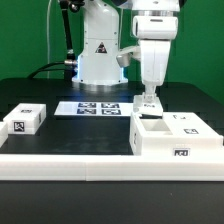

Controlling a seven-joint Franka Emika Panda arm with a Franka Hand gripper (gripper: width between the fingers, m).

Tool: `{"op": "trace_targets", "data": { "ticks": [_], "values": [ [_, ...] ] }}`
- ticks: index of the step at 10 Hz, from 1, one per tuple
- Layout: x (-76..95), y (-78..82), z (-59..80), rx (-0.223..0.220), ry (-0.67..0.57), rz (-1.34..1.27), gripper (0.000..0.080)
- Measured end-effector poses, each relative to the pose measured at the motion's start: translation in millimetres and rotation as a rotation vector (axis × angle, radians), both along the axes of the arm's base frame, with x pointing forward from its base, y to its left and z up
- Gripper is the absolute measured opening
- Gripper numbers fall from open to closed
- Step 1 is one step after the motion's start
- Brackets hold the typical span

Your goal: Assemble cabinet

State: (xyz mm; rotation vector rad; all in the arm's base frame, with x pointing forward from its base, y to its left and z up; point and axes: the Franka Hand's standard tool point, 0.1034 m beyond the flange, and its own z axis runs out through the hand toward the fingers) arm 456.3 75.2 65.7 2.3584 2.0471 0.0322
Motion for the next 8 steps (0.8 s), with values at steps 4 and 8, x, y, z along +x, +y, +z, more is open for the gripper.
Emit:
{"op": "trace_targets", "data": {
  "ticks": [4,8],
  "values": [
    [-2.0,-0.4,-2.0,0.0,0.005,-0.001,0.007],
    [-3.9,-0.3,-4.9,0.001,0.012,-0.001,0.007]
  ]
}}
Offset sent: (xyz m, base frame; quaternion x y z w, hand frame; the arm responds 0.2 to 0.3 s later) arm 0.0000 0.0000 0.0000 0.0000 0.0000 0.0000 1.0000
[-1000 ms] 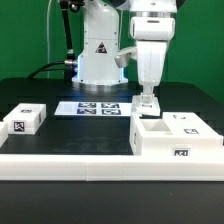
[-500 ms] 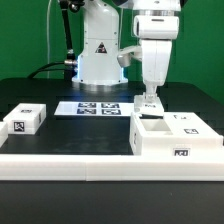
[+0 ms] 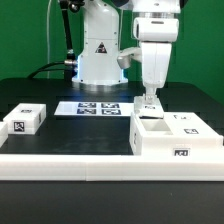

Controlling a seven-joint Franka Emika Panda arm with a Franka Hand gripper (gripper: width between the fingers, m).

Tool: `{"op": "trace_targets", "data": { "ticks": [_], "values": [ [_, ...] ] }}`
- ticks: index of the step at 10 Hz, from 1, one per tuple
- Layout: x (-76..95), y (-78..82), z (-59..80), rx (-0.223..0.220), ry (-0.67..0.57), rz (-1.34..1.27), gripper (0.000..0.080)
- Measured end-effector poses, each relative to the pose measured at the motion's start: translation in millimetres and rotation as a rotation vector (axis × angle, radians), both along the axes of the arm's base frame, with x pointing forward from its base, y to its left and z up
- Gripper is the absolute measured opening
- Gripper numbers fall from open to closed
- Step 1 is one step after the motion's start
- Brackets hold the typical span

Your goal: Assemble cabinet

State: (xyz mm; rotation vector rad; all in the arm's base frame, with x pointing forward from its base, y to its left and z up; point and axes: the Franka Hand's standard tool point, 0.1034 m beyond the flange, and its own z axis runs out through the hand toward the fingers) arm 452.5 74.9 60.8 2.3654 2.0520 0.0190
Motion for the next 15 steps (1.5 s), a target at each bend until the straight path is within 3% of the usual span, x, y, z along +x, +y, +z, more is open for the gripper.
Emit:
{"op": "trace_targets", "data": {
  "ticks": [15],
  "values": [
    [5.1,-1.1,-4.2,0.004,0.003,0.019,0.007]
  ]
}}
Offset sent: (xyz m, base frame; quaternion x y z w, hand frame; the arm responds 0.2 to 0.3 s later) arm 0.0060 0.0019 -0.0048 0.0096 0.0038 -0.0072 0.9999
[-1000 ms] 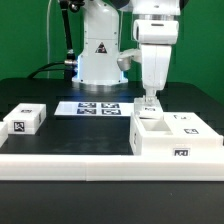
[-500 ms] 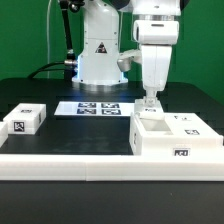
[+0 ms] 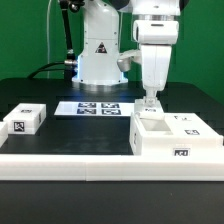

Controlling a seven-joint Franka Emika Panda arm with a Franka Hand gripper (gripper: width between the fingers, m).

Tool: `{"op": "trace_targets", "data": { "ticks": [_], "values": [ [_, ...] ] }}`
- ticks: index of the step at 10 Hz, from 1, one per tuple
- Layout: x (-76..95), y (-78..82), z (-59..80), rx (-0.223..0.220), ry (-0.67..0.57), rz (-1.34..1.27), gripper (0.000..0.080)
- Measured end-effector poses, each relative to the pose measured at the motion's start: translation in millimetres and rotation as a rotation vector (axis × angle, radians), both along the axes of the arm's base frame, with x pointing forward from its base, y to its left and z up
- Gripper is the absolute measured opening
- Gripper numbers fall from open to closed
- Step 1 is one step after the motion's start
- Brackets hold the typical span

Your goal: Assemble cabinet

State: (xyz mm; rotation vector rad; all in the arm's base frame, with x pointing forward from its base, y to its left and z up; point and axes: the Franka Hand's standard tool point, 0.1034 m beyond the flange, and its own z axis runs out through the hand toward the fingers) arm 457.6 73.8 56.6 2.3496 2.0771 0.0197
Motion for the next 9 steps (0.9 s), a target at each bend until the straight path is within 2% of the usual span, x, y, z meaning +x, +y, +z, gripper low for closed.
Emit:
{"op": "trace_targets", "data": {
  "ticks": [7,9],
  "values": [
    [0.1,-0.4,1.0,-0.012,0.022,0.004,0.007],
    [7.3,-11.2,1.2,-0.011,0.02,0.083,0.007]
  ]
}}
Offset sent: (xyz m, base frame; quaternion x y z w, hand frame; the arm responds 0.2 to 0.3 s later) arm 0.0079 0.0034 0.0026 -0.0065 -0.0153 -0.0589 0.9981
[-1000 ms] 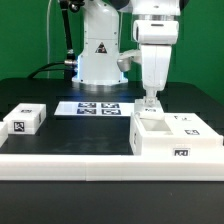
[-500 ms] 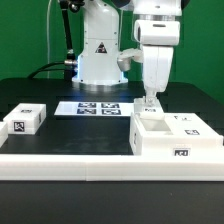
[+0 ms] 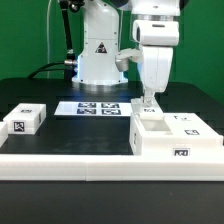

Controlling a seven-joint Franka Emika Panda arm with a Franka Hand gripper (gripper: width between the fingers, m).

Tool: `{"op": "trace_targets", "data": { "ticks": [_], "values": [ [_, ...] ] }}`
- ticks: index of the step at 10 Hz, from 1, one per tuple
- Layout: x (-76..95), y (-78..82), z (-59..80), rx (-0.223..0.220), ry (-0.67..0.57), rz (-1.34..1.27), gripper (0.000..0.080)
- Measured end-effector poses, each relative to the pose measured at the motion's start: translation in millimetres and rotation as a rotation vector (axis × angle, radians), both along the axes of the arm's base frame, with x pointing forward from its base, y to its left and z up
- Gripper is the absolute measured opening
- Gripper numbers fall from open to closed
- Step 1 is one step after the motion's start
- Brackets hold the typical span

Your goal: Assemble cabinet

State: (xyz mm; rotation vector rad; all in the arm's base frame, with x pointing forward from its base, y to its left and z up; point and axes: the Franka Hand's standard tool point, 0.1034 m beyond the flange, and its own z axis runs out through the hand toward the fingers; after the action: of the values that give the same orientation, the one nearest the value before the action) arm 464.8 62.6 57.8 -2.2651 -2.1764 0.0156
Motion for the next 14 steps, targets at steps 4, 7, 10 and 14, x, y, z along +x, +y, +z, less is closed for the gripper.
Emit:
{"op": "trace_targets", "data": {
  "ticks": [4,7,10,14],
  "values": [
    [15.4,0.8,-0.1,0.001,-0.004,0.047,0.007],
    [18.3,0.8,0.1,-0.002,-0.009,0.055,0.007],
    [23.5,1.4,0.1,0.0,-0.013,0.046,0.007],
    [45.2,2.7,0.9,0.009,-0.035,0.002,0.007]
  ]
}}
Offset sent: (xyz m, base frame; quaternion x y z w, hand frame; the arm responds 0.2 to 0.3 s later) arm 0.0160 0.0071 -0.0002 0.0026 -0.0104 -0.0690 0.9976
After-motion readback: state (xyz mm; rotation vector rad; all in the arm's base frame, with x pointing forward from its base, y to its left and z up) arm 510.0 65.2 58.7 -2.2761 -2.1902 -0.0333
